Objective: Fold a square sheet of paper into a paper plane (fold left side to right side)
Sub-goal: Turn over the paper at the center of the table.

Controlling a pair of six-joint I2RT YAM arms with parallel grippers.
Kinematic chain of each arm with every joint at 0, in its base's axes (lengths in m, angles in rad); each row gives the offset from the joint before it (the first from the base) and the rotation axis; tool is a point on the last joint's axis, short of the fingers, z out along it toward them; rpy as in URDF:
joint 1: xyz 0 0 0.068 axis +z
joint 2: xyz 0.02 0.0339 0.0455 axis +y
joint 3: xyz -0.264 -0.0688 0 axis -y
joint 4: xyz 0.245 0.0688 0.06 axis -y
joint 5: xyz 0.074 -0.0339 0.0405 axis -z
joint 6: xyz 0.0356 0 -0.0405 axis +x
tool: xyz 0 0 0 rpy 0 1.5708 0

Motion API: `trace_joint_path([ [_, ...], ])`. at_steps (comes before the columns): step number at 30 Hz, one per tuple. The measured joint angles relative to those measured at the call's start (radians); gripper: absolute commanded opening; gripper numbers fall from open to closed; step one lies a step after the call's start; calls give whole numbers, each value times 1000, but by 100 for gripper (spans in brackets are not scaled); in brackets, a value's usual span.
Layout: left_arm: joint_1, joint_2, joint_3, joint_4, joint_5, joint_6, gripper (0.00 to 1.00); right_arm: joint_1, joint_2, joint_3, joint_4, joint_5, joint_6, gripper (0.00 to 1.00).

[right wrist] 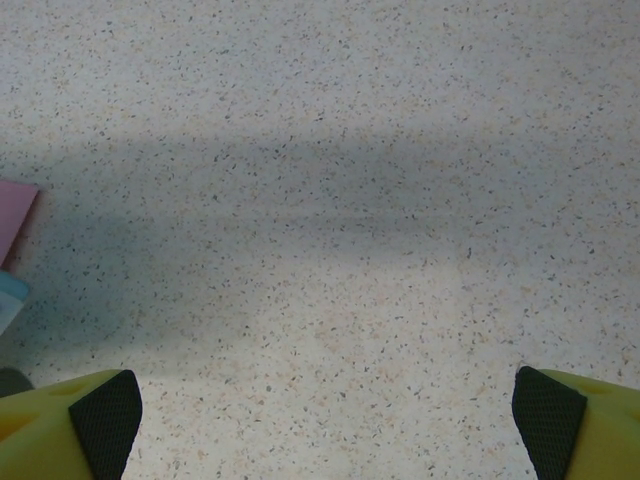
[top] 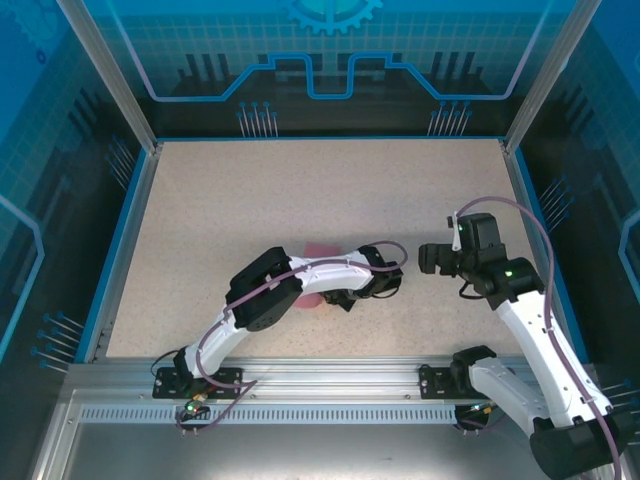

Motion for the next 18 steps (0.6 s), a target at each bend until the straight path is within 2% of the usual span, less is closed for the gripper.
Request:
trace_joint_path([
  [8,23,4,47,45,102,46,15,-1,17,-28,3,-42,1,99],
  [14,54,-4,47,59,172,71,31,-1,32,-32,3,-58,5,99],
  [18,91,-40,29,126,266,90,45,-1,45,-32,3,-61,11,99],
])
